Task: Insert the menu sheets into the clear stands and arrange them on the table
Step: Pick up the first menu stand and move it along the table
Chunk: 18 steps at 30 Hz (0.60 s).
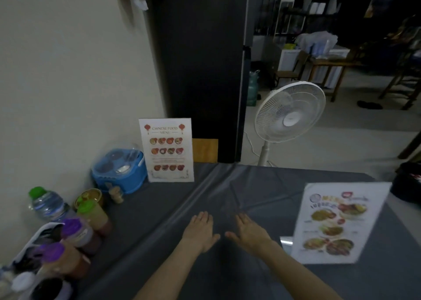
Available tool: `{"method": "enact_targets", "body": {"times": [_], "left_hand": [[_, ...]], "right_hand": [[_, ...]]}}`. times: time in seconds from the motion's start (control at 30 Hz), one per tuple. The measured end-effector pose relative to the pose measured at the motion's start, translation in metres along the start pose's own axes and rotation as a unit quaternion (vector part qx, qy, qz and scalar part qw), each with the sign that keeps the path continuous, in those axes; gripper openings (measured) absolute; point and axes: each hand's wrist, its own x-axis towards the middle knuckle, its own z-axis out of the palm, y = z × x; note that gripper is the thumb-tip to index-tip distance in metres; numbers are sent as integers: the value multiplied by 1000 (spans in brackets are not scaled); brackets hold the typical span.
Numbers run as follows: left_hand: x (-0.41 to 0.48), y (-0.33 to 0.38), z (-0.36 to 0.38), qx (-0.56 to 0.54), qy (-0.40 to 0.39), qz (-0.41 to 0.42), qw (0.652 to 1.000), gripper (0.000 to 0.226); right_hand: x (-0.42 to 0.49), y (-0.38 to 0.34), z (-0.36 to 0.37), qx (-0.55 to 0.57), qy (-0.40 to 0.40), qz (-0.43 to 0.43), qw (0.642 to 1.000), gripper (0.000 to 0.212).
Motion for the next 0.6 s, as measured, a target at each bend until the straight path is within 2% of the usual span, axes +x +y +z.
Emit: {"method": "enact_targets", "body": {"times": [0.03,0.07,0.17,0.2,0.6], "left_hand": [[-4,9,3,4,-3,0,1000,75],[-9,17,5,6,-6,-1,1000,75],[-19,37,8,5,-10,-1,1000,75],[-21,42,8,4,-11,-1,1000,75],[-35,93,6,-14,-2,58,998,76]], "right_hand": [[-5,6,3,4,-2,4,1000,158],[-14,10,3,13,-11,11,1000,150],[-36,20,5,15,-8,23,1000,92],[-42,23,5,16,-10,23,1000,84],[-103,64,6,95,46,75,992,80]]}}
